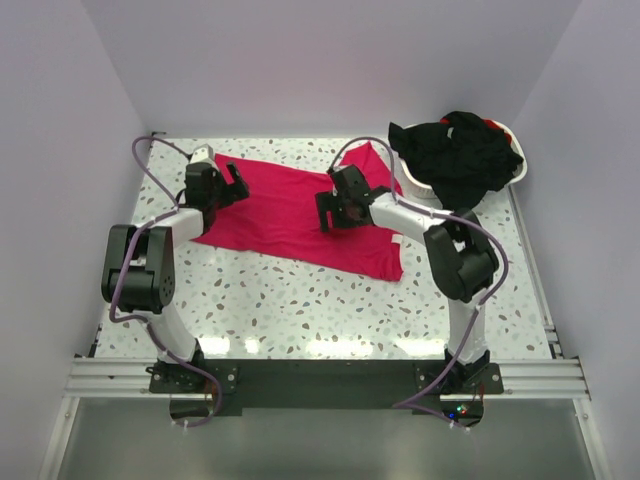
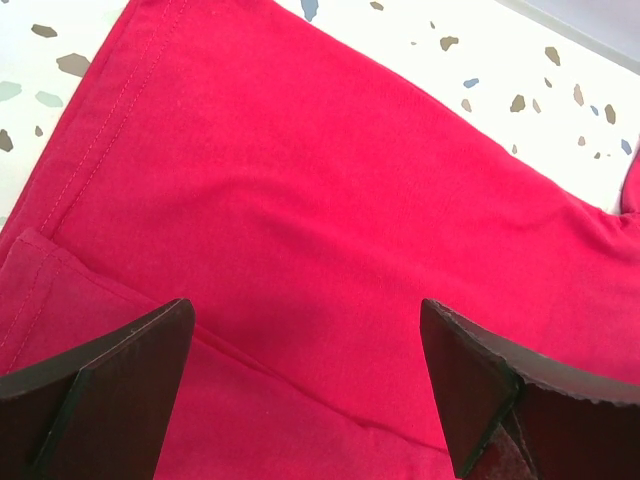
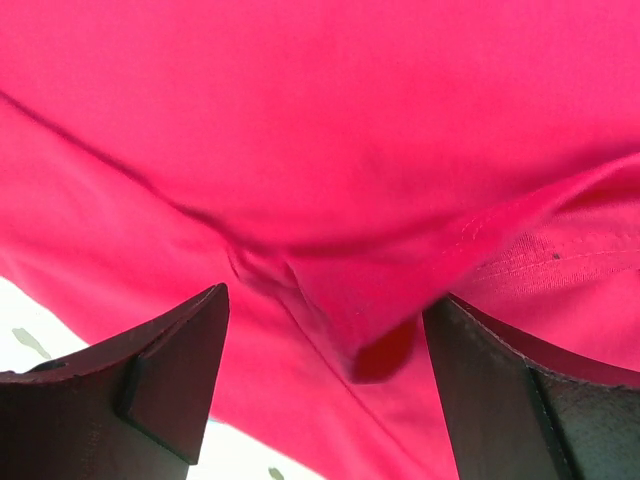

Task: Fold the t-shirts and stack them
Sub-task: Fold the tshirt

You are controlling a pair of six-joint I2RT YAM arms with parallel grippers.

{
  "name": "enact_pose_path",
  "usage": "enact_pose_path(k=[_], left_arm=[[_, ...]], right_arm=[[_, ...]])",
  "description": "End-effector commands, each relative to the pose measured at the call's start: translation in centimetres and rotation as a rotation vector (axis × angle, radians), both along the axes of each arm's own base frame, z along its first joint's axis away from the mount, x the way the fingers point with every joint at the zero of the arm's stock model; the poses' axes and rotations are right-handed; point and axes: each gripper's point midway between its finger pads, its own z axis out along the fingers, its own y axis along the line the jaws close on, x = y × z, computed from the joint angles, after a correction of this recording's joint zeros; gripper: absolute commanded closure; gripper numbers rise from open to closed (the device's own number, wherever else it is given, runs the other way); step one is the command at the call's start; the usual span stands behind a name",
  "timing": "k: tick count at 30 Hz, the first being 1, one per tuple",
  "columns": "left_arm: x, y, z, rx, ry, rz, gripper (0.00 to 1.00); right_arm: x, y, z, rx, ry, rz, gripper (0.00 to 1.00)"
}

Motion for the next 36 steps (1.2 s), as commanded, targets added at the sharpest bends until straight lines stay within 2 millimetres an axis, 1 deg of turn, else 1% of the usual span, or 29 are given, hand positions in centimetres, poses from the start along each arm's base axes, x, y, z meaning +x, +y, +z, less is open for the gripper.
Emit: enact_pose_path(k=[1, 3, 4, 6, 7, 9, 10, 11, 12, 13, 15, 16, 17, 18, 19, 20, 21, 23, 24, 25, 26, 27, 29, 31, 32, 33, 34, 36], left_arm=[[1.3, 0.1, 2.4, 0.000, -0.077, -0.004, 0.00], [1.3, 0.1, 2.3, -0.002, -0.077, -0.004, 0.00], [1.3, 0.1, 2.4, -0.001, -0.079, -0.004, 0.00], [1.3, 0.1, 2.4, -0.001, -0.079, -0.006, 0.00], [1.3, 0.1, 2.4, -0.003, -0.079, -0.005, 0.00], [1.2, 0.1, 2.4, -0.003, -0.079, -0.005, 0.00], [1.2, 0.1, 2.4, -0.001, -0.077, -0.006, 0.00], [1.1, 0.2, 2.6, 0.001, -0.083, -0.005, 0.00], [1.1, 0.3, 2.6, 0.002, -0.082, 0.001, 0.00], [1.1, 0.2, 2.6, 0.005, -0.082, 0.001, 0.00], [1.0, 0.5, 2.6, 0.011, -0.082, 0.008, 0.00], [1.0, 0.5, 2.5, 0.011, -0.081, 0.008, 0.00], [1.0, 0.5, 2.5, 0.011, -0.079, 0.008, 0.00], [1.0, 0.5, 2.4, 0.014, -0.073, 0.007, 0.00], [0.9, 0.5, 2.2, 0.016, -0.067, 0.006, 0.00], [1.0, 1.2, 2.1, 0.036, -0.063, 0.037, 0.00], [0.8, 1.5, 1.8, 0.042, -0.048, 0.044, 0.00], [0.8, 1.8, 1.8, 0.043, -0.042, 0.053, 0.00], [0.7, 2.2, 1.7, 0.045, -0.034, 0.060, 0.00], [0.6, 2.4, 1.8, 0.045, -0.034, 0.063, 0.00], [0.4, 2.6, 1.9, 0.047, -0.032, 0.070, 0.00], [0.3, 2.9, 1.9, 0.050, -0.031, 0.079, 0.00], [-0.1, 3.3, 2.2, 0.069, -0.031, 0.092, 0.00], [-0.3, 3.6, 2.1, 0.078, -0.015, 0.097, 0.00], [-0.4, 3.5, 1.9, 0.083, -0.006, 0.097, 0.00], [-0.7, 3.6, 1.4, 0.085, 0.018, 0.097, 0.00], [-0.8, 3.6, 1.1, 0.085, 0.029, 0.099, 0.00], [-1.2, 3.5, 0.3, 0.071, 0.061, 0.090, 0.00]], right_arm=[[3.3, 2.0, 3.3, 0.058, -0.110, 0.024, 0.19], [4.2, 2.3, 3.9, 0.061, -0.143, 0.020, 0.19], [5.1, 2.5, 4.4, 0.068, -0.165, 0.017, 0.19], [5.8, 2.8, 5.2, 0.072, -0.188, 0.022, 0.19], [6.3, 3.0, 5.9, 0.077, -0.202, 0.019, 0.19], [6.5, 3.2, 6.9, 0.087, -0.222, 0.020, 0.18], [6.5, 3.1, 8.1, 0.099, -0.242, 0.017, 0.18], [6.4, 2.9, 8.5, 0.101, -0.249, 0.014, 0.18], [6.3, 2.7, 9.1, 0.103, -0.262, 0.009, 0.18], [5.7, 2.3, 9.6, 0.101, -0.272, 0.006, 0.17], [5.2, 1.3, 10.1, 0.086, -0.283, -0.014, 0.16], [4.4, 0.6, 9.1, 0.064, -0.258, -0.019, 0.16], [3.8, 0.1, 10.1, 0.066, -0.270, -0.029, 0.16], [3.4, -0.6, 9.9, 0.056, -0.262, -0.054, 0.16], [2.1, -1.6, 8.6, 0.029, -0.228, -0.068, 0.16], [1.4, -2.2, 9.3, 0.034, -0.236, -0.084, 0.16], [0.1, -3.3, 7.7, 0.012, -0.200, -0.109, 0.16], [-1.6, -4.8, 6.6, -0.018, -0.164, -0.132, 0.16], [-3.1, -5.9, 6.0, -0.029, -0.146, -0.153, 0.16], [-3.9, -7.0, 5.4, -0.063, -0.134, -0.178, 0.16], [-4.6, -7.9, 5.2, -0.079, -0.130, -0.198, 0.16], [-5.9, -8.9, 4.7, -0.093, -0.118, -0.216, 0.16], [-7.2, -10.4, 4.3, -0.124, -0.108, -0.248, 0.17], [-8.8, -11.5, 3.8, -0.127, -0.095, -0.268, 0.19], [-9.2, -12.0, 3.7, -0.135, -0.095, -0.279, 0.20], [-9.9, -12.6, 3.1, -0.146, -0.086, -0.286, 0.21], [-10.2, -12.8, 3.2, -0.147, -0.091, -0.290, 0.22], [-10.9, -13.6, 2.5, -0.171, -0.076, -0.301, 0.25]])
